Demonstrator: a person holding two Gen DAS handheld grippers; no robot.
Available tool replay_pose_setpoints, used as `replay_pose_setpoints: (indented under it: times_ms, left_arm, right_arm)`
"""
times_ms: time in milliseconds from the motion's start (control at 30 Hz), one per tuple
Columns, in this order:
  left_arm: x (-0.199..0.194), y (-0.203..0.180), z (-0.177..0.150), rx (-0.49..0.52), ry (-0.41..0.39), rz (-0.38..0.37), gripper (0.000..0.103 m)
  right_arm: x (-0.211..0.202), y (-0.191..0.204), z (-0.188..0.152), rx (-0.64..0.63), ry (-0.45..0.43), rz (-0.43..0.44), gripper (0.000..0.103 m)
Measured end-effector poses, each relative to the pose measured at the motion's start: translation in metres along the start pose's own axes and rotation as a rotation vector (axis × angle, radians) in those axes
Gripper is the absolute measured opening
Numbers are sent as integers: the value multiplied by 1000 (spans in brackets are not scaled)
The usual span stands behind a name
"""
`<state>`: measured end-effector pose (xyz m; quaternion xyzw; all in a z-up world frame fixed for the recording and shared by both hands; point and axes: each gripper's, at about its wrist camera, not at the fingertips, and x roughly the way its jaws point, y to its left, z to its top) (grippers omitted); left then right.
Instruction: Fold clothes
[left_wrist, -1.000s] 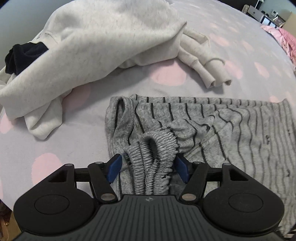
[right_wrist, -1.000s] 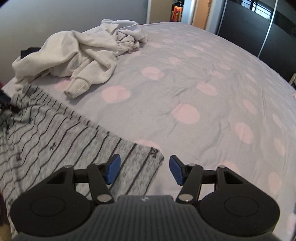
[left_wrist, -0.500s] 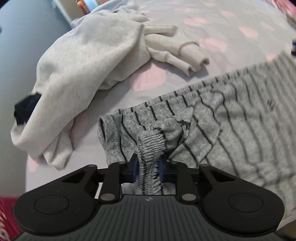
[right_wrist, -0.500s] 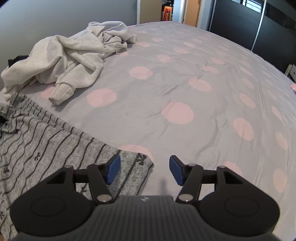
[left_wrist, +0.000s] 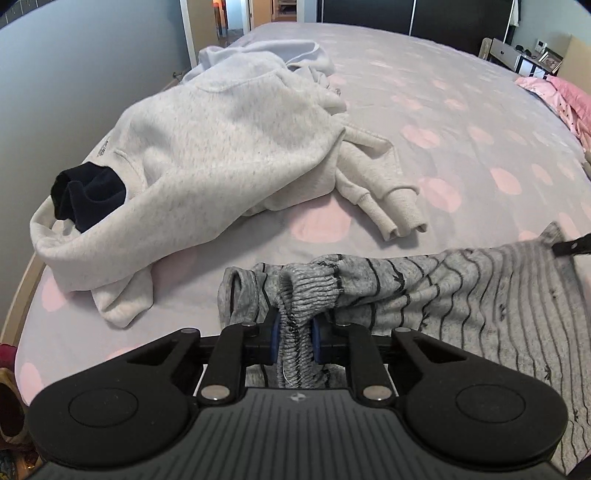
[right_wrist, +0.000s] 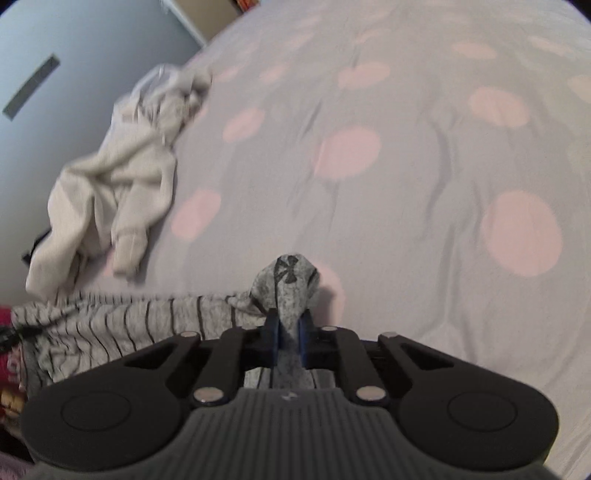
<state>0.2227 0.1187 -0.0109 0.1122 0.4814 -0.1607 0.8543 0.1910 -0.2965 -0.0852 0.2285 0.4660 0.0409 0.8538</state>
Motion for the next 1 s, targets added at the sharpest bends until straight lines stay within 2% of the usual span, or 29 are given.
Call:
replay_pose_setpoints:
  times_ms: [133, 233, 300, 367, 400, 433, 567, 700, 1000]
  left_arm:
    - [38, 4, 1, 31, 90, 28, 15]
    - [55, 1, -3, 80, 108, 48, 19]
    - [56, 2, -2, 62, 110, 54, 26]
    - [53, 2, -3, 51, 109, 63, 34]
    - [49, 2, -5, 51, 105, 70, 45]
    - [44, 1, -6, 50, 103, 76, 50]
    - [27, 8, -19, 2, 134, 33, 58]
    - [18, 19, -40, -66, 184, 21, 64]
    - [38, 36, -56, -209, 184, -20, 73]
  right_arm:
    - [5, 4, 2, -41, -11, -30, 11]
    - [18, -1, 0, -37, 8, -41, 14]
    - [22, -5, 0, -26, 17, -54, 30]
    - [19, -9, 0, -15, 21, -60, 34]
    - [16, -10, 0, -7, 29, -56, 38]
    - [14, -10, -1, -3, 39, -54, 40]
    - [1, -9, -11, -20, 76, -34, 44]
    - [-12, -3, -29, -61, 114, -32, 46]
    - [-33, 1, -70, -77, 158, -42, 48]
